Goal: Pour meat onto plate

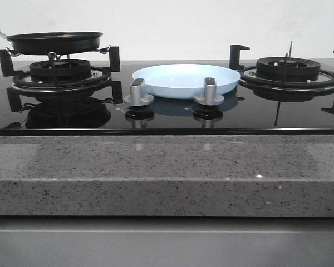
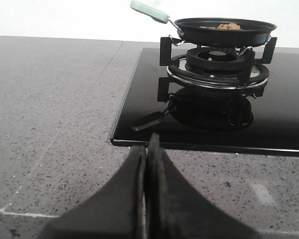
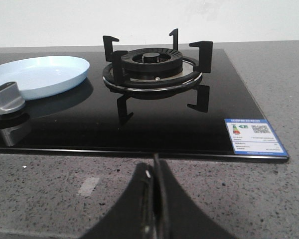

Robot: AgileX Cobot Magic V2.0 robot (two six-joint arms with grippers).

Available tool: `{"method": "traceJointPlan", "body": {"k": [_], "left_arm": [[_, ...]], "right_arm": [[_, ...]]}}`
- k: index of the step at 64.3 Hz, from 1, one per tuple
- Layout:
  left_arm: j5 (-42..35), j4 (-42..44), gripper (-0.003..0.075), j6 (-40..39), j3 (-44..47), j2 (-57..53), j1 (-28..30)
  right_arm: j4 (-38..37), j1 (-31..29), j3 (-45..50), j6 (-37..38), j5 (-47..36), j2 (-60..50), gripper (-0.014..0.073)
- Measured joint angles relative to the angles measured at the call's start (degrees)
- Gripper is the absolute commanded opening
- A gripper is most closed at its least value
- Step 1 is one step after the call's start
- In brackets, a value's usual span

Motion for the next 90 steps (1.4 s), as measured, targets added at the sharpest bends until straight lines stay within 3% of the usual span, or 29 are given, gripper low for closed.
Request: {"method": "traceJointPlan", "body": {"k": [24,43,49,65,76,90], "left_arm": [[-0.4,0.0,-0.0020,0.0,0.0,0.0,0.0],[-7.8,-1.8,-0.0020,0.0,-0.2,0.0,0.0],[-6.6,-2.0,-0.0020,0.0,-1.9,0.0,0.0],[2.7,-2.0,-0.0020,0.0,-17.6,7.5,0.0],[4.6,-2.0,-0.0020,0.0,-26.2,20.8,0.0],[3.8,-2.0,-0.0015,0.0,-30.4,29.3,0.0]], "right_arm": [[0.0,0.0,0.0,0.0,0.0,0.0,-0.0060],[0.0,0.0,0.0,0.0,-0.1,0.0,-0.0060],[0.0,0.0,-0.4,0.0,0.3,0.0,-0.0060],[-0.1,0.0,-13.0,0.0,7.0,2.1,-0.0060],[-0.1,0.0,-26.6,0.0,13.2,14.5,-0.0060],[-0.1,0.0,-35.6,0.0,16.6,28.4,-0.0039]]}}
